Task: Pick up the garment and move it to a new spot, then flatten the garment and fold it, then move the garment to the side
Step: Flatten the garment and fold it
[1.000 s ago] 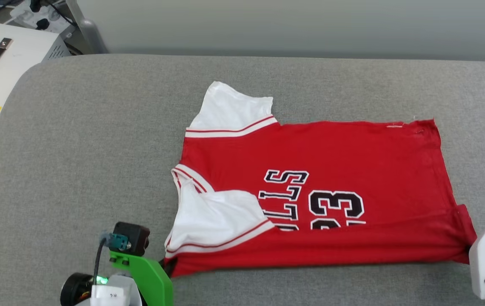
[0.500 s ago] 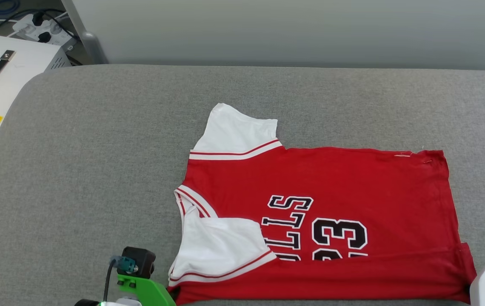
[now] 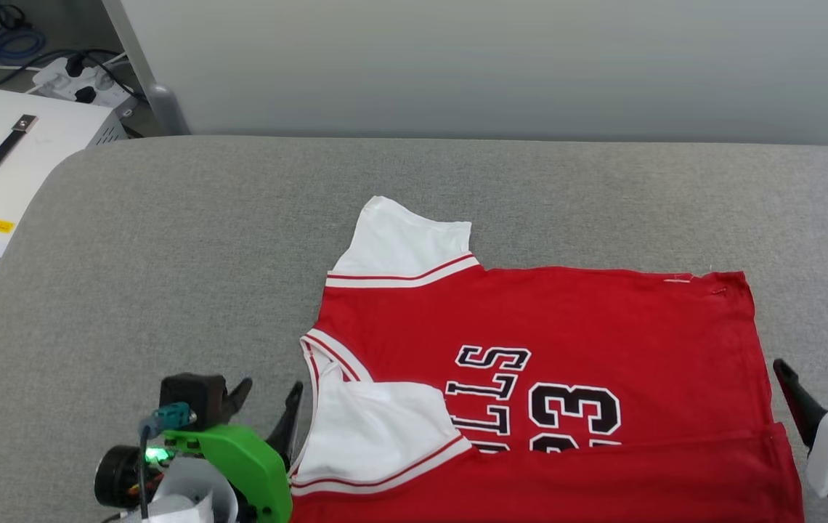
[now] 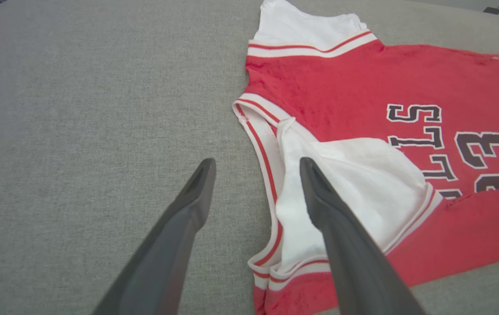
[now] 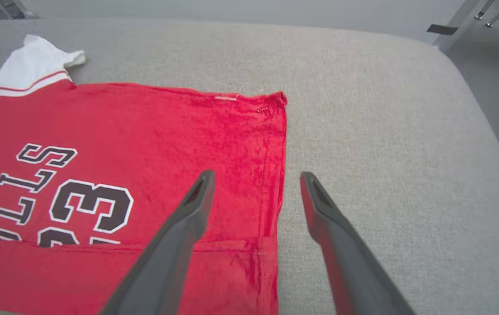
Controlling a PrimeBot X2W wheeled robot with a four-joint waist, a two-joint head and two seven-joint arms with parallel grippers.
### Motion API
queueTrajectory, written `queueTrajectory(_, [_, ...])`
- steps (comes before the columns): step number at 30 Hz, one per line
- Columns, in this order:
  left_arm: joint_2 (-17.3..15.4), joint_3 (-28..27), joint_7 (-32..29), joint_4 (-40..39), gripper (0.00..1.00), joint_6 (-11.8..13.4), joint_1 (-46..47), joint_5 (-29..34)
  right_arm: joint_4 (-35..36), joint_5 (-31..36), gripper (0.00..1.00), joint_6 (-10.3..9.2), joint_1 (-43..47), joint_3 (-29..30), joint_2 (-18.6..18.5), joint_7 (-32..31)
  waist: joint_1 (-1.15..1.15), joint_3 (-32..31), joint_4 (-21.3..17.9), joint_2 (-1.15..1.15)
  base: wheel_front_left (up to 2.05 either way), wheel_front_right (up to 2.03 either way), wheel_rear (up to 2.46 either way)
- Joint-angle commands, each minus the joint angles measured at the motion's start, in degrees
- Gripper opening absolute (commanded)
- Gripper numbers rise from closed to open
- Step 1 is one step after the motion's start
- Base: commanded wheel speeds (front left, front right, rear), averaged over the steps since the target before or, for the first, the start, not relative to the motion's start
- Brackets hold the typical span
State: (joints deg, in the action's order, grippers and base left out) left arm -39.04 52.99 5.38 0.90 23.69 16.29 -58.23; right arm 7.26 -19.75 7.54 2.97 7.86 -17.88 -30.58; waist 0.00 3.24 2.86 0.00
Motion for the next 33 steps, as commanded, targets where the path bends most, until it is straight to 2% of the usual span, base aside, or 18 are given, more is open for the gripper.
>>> queueTrajectory(1, [0.7, -0.8, 2.6, -0.3, 1.0, 0.0, 1.3, 1.4, 1.0, 0.4, 1.0, -0.05, -1.2, -0.3, 0.3, 3.3, 0.0, -0.4, -0.1, 0.0, 0.0, 0.0, 0.0])
queueTrajectory(5, [1.9, -2.4, 8.0, -0.6, 1.0, -1.6, 2.2, 4.6, 3.0, 1.4, 1.0, -0.05, -1.8, -1.3, 1.2, 12.4, 0.0, -0.8, -0.2, 0.0, 0.0, 0.0, 0.0])
queueTrajectory(8, [3.5, -5.2, 9.3, -0.9, 1.0, -2.2, 1.6, 6.5, 3.4, 1.8, 1.0, -0.05, -1.5, -1.8, 2.4, 17.9, 0.0, -1.1, -0.3, 0.0, 0.0, 0.0, 0.0])
queueTrajectory(14, [9.2, -15.4, 9.6, -2.7, 1.0, -4.7, -3.5, 15.1, 3.0, 3.5, 1.0, -0.05, 0.2, -2.3, 5.4, 26.5, 0.0, -1.4, -0.5, 0.0, 0.0, 0.0, 0.0])
queueTrajectory(18, [12.3, -19.8, 9.6, -2.3, 1.0, -7.9, -7.3, 20.6, 2.2, 4.3, 1.0, -0.05, 0.9, -2.6, 6.5, 29.2, 0.0, -1.4, -0.8, 0.0, 0.0, 0.0, 0.0])
queueTrajectory(21, [13.7, -21.6, 9.6, -1.4, 1.0, -9.4, -8.8, 24.9, 1.7, 4.7, 1.0, -0.05, 0.9, -2.8, 7.0, 30.6, 0.0, -1.4, -1.1, 0.0, 0.0, 0.0, 0.0])
queueTrajectory(28, [18.1, -27.0, 9.6, -1.1, 1.0, -13.1, -11.3, 29.8, 0.7, 4.9, 1.0, -0.05, 0.6, -4.2, 7.3, 32.1, 0.0, -0.8, -1.8, 0.0, 0.0, 0.0, 0.0])
queueTrajectory(33, [19.6, -29.3, 9.6, -0.3, 1.0, -16.0, -10.6, 31.6, 0.7, 4.3, 1.0, -0.05, -0.1, -4.8, 7.2, 32.5, 0.0, 1.0, -2.8, 0.0, 0.0, 0.0, 0.0])
